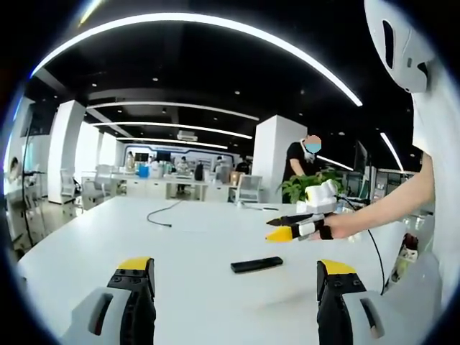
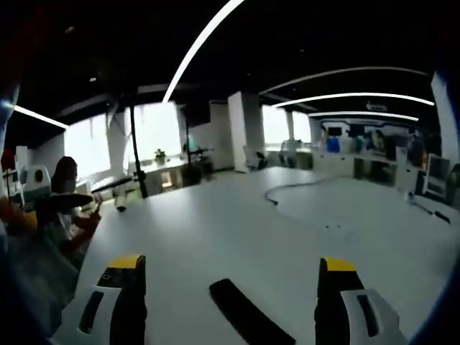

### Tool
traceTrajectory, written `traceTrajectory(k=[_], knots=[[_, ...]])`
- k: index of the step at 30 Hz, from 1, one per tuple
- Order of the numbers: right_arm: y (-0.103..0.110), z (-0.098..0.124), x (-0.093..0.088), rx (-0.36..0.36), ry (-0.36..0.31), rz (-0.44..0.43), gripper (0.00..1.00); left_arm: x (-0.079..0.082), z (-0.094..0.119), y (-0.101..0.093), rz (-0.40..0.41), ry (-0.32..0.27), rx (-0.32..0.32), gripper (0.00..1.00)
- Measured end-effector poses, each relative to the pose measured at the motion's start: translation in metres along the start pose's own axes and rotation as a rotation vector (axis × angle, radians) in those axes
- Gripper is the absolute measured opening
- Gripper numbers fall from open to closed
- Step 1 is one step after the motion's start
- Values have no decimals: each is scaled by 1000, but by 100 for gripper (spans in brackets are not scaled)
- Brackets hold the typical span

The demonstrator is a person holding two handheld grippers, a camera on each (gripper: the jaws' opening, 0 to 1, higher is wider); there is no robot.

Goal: Press the specified remote control buttons in sequence, fully releasing each button before pressing the next.

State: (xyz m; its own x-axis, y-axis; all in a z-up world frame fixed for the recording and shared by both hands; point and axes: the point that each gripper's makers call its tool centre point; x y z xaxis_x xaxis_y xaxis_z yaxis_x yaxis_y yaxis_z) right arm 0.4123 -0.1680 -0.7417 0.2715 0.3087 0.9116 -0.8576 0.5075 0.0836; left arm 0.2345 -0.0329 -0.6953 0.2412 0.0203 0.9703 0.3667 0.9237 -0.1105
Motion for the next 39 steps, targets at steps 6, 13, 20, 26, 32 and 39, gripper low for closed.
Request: traceTrajectory(k=[6,13,20,26,32,39], knots=[[0,16,9,-13,-18,16,99,0,0,-2,3,6,-6,97],[2,31,11,-54,-20,29,99,-1,0,-3,2,9,-11,97],[9,44,7,-85,-18,17,99,-1,0,-5,2,12,-16,97],[19,58,1,-111,-19,20,99,-1,-1,-6,3,15,-22,97],[26,70,-2,-134,-29,10,99,-3,-2,-7,-1,21,-26,97],[27,81,-7,-156,-47,-10,99,-5,-3,-8,-5,27,-32,97]])
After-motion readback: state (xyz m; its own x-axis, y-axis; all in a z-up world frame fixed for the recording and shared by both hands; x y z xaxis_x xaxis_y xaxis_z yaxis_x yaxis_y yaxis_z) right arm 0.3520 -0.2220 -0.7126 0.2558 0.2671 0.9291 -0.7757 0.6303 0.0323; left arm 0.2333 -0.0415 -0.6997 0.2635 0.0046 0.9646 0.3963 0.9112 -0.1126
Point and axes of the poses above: the point that each gripper's makers call its tool centre point, and the gripper's own axes: z roughly backward along the fingers, y roughly to its left, x roughly out of its top, and after that the axes turned 7 degrees about y, right-handed
